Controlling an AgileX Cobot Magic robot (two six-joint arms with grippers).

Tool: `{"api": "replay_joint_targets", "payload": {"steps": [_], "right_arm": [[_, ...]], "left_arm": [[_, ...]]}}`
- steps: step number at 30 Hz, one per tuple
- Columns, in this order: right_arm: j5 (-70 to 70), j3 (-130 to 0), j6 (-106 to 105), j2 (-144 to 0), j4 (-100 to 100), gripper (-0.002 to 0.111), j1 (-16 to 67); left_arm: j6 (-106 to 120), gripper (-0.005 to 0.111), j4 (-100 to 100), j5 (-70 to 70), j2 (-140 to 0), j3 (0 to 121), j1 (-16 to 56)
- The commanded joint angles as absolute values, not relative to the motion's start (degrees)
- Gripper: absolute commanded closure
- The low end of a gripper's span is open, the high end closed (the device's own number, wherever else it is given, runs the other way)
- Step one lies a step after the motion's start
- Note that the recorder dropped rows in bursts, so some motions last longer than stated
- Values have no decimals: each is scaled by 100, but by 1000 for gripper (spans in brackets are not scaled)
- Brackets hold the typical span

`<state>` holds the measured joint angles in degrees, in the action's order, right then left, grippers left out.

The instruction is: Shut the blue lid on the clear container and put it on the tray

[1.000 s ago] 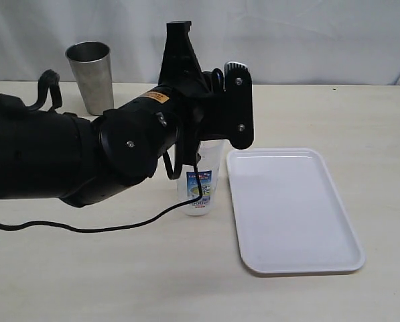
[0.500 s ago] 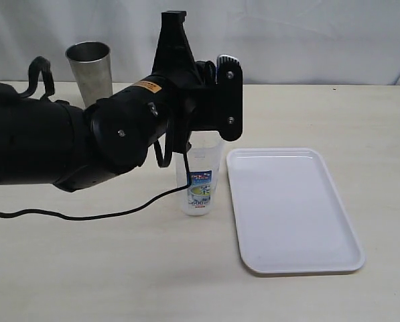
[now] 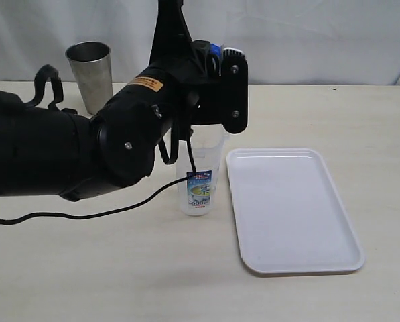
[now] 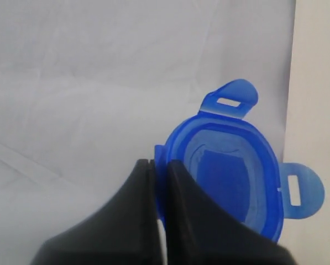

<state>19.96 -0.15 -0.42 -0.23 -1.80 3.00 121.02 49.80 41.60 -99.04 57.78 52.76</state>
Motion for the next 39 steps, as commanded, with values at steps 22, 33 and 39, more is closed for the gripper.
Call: {"api": "replay_joint_targets", "payload": {"steps": [22, 33, 39], "right_arm": [[1984, 0, -58, 0, -175, 104, 279], [1984, 0, -58, 0, -175, 104, 279], [1984, 0, -58, 0, -175, 104, 279]], "left_arm": [[11964, 107, 5015, 4807, -9873, 5233, 5725], [11964, 107, 5216, 4822, -9873, 5233, 5771], [12009, 107, 5288, 4820, -9873, 5233, 5925]]}}
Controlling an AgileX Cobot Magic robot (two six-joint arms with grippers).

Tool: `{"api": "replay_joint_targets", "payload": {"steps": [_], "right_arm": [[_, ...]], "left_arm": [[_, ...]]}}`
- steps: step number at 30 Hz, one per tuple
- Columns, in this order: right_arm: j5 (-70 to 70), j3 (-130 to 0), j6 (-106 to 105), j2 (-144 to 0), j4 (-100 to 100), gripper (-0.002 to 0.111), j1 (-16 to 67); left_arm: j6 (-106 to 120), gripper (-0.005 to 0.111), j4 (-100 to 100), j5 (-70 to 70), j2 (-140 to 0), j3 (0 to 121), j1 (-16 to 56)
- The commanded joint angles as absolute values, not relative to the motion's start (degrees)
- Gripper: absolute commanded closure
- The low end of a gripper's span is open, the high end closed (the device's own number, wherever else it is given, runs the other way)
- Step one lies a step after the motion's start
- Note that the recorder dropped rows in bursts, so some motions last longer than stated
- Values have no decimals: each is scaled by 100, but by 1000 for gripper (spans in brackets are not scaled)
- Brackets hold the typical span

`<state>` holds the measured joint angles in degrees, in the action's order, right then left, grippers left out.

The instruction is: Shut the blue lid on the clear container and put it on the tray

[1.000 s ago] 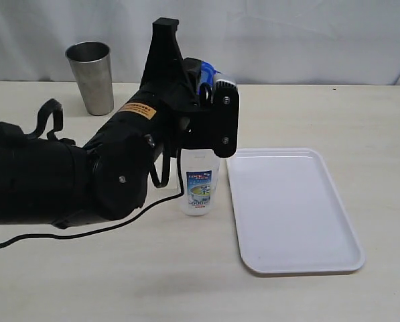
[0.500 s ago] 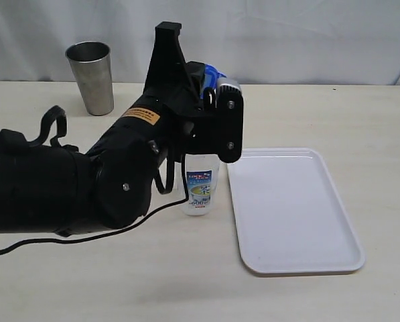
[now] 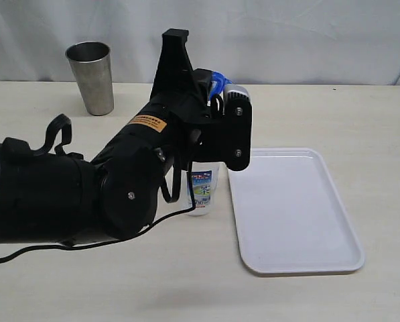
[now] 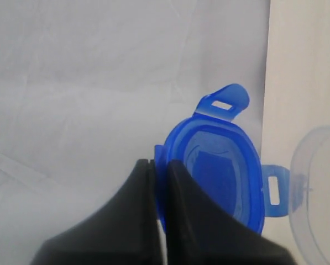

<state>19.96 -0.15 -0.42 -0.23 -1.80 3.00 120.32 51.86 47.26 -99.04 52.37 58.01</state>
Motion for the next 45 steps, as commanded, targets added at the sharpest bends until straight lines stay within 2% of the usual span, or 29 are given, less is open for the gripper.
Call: {"api": "replay_joint_targets", "payload": {"steps": [1, 45], "right_arm": [[1984, 0, -58, 0, -175, 104, 279], [1984, 0, -58, 0, -175, 104, 279]], "left_arm": [[12009, 107, 5316, 4820, -9873, 5233, 5935], [12243, 107, 5516, 4579, -9870, 5209, 5935]]}}
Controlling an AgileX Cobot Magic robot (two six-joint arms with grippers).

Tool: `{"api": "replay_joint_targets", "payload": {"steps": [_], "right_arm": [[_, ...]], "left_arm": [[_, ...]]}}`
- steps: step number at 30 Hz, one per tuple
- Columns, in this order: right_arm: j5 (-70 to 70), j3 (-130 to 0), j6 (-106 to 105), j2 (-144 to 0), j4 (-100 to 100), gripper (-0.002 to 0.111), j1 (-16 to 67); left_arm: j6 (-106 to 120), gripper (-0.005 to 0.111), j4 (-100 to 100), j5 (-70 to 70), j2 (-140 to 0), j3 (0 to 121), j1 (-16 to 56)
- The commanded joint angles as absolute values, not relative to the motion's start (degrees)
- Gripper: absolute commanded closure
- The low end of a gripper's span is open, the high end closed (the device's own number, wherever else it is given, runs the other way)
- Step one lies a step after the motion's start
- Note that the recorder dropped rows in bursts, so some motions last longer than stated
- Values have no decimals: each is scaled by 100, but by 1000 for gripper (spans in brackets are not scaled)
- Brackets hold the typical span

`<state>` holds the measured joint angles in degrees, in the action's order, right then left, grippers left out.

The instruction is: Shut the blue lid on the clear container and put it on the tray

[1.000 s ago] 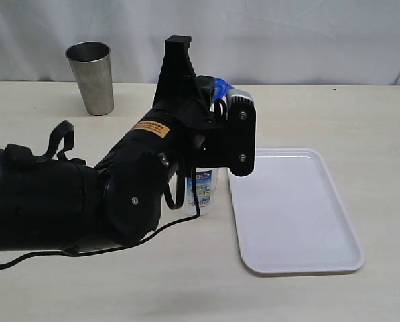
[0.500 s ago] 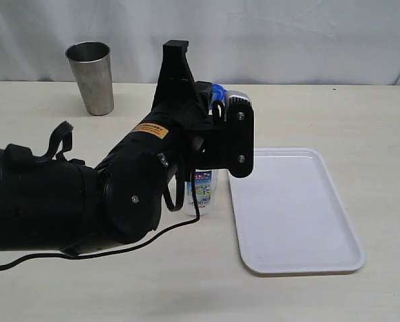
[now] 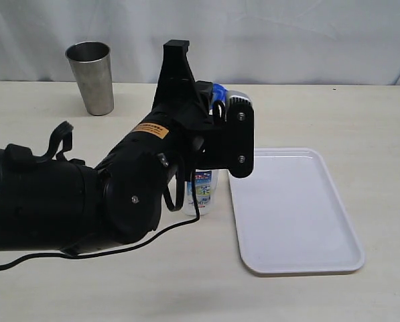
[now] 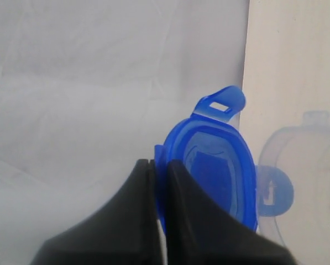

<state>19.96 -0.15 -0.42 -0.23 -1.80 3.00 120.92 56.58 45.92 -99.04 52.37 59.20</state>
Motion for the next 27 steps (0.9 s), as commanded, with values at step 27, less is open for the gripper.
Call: {"api": "replay_joint_targets", "payload": {"steps": [27], "right_arm": [[1984, 0, -58, 0, -175, 104, 279]], "left_arm": [[12243, 107, 5489, 4847, -9870, 5209, 6207]]}}
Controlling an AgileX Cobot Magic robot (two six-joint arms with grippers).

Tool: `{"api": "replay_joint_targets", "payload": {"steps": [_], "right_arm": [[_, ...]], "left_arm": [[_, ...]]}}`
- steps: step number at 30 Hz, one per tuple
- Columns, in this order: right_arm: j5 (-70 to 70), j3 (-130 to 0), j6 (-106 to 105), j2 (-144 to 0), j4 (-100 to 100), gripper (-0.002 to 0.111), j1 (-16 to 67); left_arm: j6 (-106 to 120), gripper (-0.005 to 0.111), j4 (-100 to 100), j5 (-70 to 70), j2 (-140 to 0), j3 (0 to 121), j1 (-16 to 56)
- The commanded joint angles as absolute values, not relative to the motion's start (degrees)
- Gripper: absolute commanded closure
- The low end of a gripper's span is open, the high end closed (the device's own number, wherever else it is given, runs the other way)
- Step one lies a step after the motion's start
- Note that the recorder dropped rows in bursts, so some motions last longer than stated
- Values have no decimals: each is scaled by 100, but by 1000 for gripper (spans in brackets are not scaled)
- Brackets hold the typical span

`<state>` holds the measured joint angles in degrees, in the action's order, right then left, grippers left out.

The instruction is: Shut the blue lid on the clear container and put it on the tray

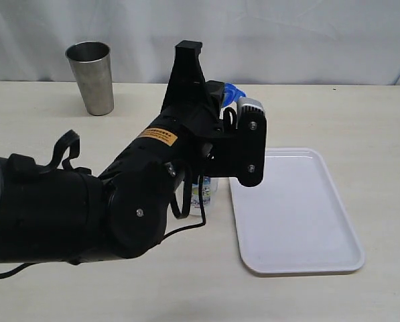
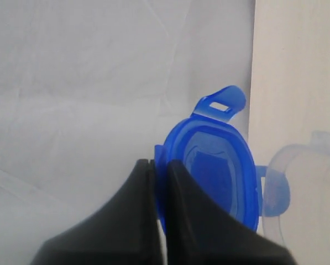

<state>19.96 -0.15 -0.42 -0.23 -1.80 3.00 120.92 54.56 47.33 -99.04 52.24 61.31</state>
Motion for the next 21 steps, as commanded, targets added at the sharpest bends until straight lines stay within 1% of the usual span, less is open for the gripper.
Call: {"api": "replay_joint_targets", "payload": {"steps": [1, 13, 21], "right_arm": [[1984, 0, -58, 0, -175, 104, 279], [1984, 0, -58, 0, -175, 104, 279], [1984, 0, -58, 0, -175, 104, 279]], "left_arm": [[12243, 107, 5489, 4815, -9870, 5209, 6221], [12243, 107, 5769, 4801, -9870, 5209, 6262], [12243, 107, 5914, 4461, -9870, 5209, 6262]]}}
